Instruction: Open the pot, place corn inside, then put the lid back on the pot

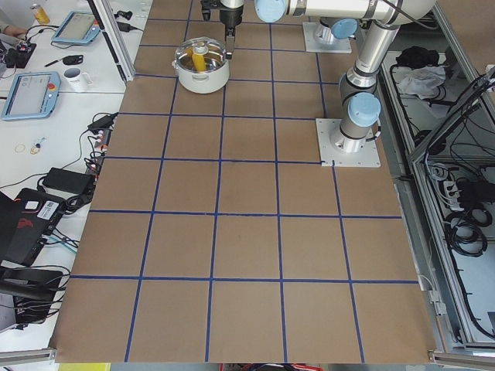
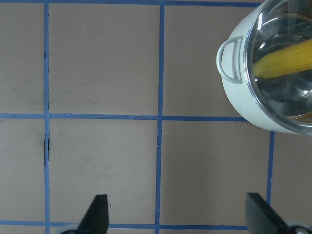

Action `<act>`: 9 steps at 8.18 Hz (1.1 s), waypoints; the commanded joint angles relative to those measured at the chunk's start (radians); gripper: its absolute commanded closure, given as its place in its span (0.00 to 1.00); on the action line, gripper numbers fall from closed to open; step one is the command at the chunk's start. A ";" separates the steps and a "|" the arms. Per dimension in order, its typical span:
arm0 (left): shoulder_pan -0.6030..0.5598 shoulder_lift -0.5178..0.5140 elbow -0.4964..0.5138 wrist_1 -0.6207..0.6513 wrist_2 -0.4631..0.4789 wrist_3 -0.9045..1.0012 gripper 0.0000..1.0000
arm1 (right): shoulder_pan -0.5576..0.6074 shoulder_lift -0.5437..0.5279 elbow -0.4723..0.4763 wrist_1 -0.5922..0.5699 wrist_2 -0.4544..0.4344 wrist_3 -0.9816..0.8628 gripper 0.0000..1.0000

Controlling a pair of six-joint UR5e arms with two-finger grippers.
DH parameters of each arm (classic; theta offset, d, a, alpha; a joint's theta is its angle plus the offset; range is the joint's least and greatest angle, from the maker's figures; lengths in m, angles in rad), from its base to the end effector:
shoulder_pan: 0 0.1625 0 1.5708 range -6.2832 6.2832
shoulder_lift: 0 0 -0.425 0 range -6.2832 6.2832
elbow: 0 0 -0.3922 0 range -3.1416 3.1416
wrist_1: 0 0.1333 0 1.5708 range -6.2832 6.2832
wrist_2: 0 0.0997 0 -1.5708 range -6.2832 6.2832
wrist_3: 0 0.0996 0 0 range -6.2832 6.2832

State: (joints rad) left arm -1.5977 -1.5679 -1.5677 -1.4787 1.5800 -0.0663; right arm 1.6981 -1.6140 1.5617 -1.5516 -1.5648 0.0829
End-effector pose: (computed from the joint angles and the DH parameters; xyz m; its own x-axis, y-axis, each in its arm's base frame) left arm -0.1458 -0.4962 0.5005 -0.9992 -0.0400 -0.0027 -0.0395 0.9944 -0.0983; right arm 0.1933 -0.4554 0.5114 -0.9990 -0.0446 -0.0087 -0.0443 0.9985 -0.0325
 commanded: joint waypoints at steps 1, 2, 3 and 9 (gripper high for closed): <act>-0.001 0.002 0.000 0.000 0.008 0.006 0.00 | -0.001 0.002 0.000 -0.007 0.002 0.000 0.00; -0.001 0.002 0.000 0.000 0.008 0.008 0.00 | -0.001 0.002 0.000 -0.008 0.008 0.001 0.00; -0.001 0.000 0.000 0.001 0.009 0.008 0.00 | -0.001 0.003 0.000 -0.009 0.003 0.000 0.00; -0.001 -0.001 0.000 0.001 0.009 0.008 0.00 | -0.003 0.003 0.000 -0.036 0.009 0.002 0.00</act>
